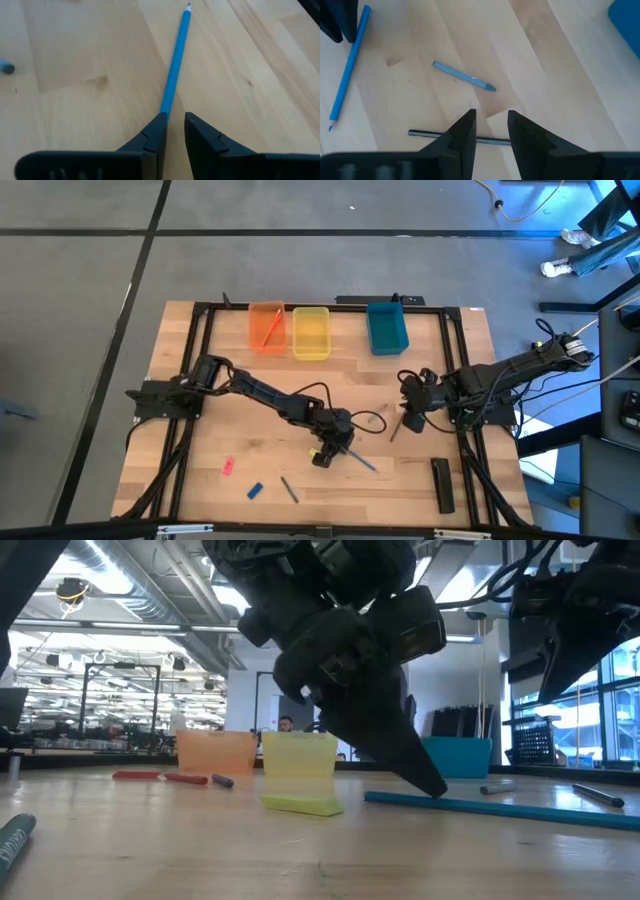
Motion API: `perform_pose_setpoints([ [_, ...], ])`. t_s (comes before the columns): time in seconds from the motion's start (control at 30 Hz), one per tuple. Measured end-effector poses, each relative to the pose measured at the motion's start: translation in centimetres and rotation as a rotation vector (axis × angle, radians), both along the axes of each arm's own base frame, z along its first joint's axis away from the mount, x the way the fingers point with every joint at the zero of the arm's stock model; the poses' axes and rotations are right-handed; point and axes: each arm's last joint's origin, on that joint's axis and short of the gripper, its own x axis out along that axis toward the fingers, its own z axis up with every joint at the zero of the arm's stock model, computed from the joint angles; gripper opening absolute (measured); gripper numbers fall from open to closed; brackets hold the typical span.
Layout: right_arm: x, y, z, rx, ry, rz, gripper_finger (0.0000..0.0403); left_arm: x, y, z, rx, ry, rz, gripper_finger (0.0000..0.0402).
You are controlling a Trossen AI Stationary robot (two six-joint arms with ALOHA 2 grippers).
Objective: Sort crayons/erasers/pens/pencils in bins
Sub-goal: Put the blue pencil into the orange bin
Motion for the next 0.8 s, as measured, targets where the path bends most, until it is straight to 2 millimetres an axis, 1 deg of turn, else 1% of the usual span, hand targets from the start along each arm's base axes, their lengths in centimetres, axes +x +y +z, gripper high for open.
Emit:
perform_pose_setpoints([
  [0.1, 0.0, 0.0, 0.0, -0.01, -0.003, -0.006, 0.0116, 0.2, 0.1, -0.6, 0.015, 0.01, 0.053, 0.0054],
  [0.17, 0.0, 0.0, 0.0, -0.011, -0.003, -0.007, 0.0116, 0.0, 0.2, -1.4, 0.031, 0.056, 0.087, 0.0047],
  [0.33, 0.0, 0.0, 0.0, -0.009, -0.002, -0.013, 0.0116, -0.1, 0.2, -2.1, 0.019, 0.102, 0.116, 0.0017],
  [0.43, 0.0, -0.1, 0.0, -0.025, -0.005, -0.022, 0.0116, -0.1, 0.2, -2.2, 0.006, 0.11, 0.134, 0.0005],
  [0.67, 0.2, -0.3, -0.2, -0.091, -0.016, -0.073, 0.0116, -0.3, -0.4, -2.1, 0.039, 0.105, 0.267, 0.0003],
  [0.77, 0.2, -0.4, -0.1, -0.135, -0.031, -0.097, 0.0116, -0.4, -0.6, -1.6, 0.033, 0.097, 0.327, 0.0003],
  [0.8, 0.2, -0.5, -0.1, -0.146, -0.034, -0.104, 0.0116, -0.5, -0.5, -0.9, 0.024, 0.088, 0.341, 0.0003],
])
